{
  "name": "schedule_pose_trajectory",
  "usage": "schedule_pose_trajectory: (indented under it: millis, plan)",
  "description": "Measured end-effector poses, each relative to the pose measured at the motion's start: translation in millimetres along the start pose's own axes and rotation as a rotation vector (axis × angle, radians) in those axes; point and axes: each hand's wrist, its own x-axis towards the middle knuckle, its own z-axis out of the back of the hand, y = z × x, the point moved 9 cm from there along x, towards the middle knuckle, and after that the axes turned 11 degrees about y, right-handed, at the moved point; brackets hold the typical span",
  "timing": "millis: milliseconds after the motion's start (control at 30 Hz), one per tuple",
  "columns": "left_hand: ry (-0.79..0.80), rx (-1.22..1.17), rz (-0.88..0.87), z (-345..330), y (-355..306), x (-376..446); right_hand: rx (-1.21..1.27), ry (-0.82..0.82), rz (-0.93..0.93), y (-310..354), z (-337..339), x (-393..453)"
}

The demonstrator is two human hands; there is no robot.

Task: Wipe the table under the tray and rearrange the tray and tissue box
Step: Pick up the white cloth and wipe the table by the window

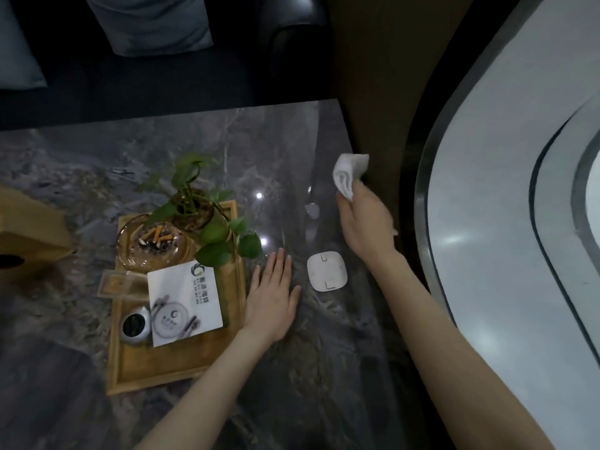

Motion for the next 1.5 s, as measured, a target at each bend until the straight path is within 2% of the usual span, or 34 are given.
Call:
schedule_pose_trajectory:
  millis: [133,200,333,400,533,633,767,900,1267,1500]
  plan:
    - [-0.008,-0.027,-0.018,0.4,1.0,0.6,0.116,0.232,-0.05,-13.2,-65.3,4.6]
    - [-0.014,-0.033,-0.022,1.5,1.0,-0.3,0.104,0.292,-0.045,-15.1,-86.6,0.8]
    - [-0.073,-0.033,-0.027,4.7,0.5,-0.9,-0.121,0.327,0.068,-9.6,-109.4,-4.8]
    - [-0.05,-0.047,-0.03,2.6,0.2,0.1,-0.2,0.355,0.093,-3.1,-114.7,-5.9]
    - [-0.044,-0.028,-0.01,2.8,1.6,1.5,-0.445,0.347,0.028,-6.2,-118.0,5.0]
    - [-0.071,0.038,0.011,4.6,1.9,0.8,-0.564,0.44,-0.027,-22.9,-137.5,2.1]
    - [-0.109,0.048,-0.008,4.8,1.3,-0.2,-0.49,0.386,-0.005,-31.3,-144.0,-0.2]
    - [-0.094,0.065,0.002,1.8,2.6,0.3,-0.459,0.424,0.014,-35.8,-142.0,19.5]
    - [-0.105,0.075,0.019,1.6,4.9,0.2,-0.573,0.482,0.081,-36.9,-127.8,106.1]
    - [-0.135,0.073,0.023,5.0,3.8,-1.3,-0.534,0.484,0.134,-18.8,-135.8,86.8]
